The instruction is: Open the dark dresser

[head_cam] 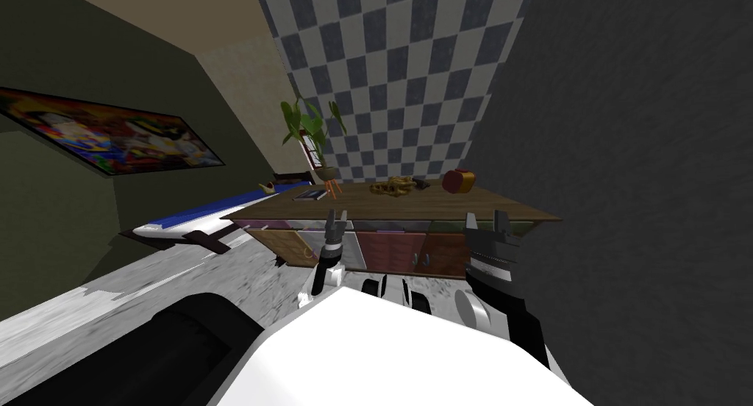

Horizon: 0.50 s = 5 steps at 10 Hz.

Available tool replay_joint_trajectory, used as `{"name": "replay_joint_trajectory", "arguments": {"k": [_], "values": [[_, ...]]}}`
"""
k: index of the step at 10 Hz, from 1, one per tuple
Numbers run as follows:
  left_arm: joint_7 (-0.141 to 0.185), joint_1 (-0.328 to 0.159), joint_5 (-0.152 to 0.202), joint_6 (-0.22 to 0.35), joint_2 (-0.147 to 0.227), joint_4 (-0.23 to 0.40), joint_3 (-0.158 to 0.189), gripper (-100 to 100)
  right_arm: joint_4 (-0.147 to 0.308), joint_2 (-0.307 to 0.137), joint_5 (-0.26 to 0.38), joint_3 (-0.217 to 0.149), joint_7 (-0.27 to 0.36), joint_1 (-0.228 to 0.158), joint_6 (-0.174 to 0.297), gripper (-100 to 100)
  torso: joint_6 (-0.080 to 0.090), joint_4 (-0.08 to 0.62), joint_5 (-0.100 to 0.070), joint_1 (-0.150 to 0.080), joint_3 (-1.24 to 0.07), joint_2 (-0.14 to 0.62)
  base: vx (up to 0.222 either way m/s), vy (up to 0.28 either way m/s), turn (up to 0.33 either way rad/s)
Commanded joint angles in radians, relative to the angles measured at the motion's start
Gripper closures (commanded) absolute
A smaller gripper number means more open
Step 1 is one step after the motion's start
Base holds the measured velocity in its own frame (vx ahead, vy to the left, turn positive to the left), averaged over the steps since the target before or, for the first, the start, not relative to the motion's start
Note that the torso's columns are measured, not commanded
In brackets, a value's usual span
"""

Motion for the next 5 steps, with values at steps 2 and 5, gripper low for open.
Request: {"name": "replay_joint_trajectory", "arguments": {"k": [2, 5], "values": [[-0.001, -0.012, -0.003, -0.06, 0.003, 0.11, -0.001, -100, 0.0, 0.0, 0.0, 0.0, 0.0, 0.0, 0.0, 0, 0.0, 0.0, 0.0, 0.0, 0.0, 0.0, 0.017, -0.075, -0.009], [-0.001, -0.019, -0.005, -0.105, 0.003, 0.192, 0.0, -100, 0.0, 0.0, 0.0, 0.0, 0.0, 0.0, 0.0, 0, 0.0, 0.0, 0.0, 0.001, -0.001, -0.001, 0.02, -0.06, -0.01]]}}
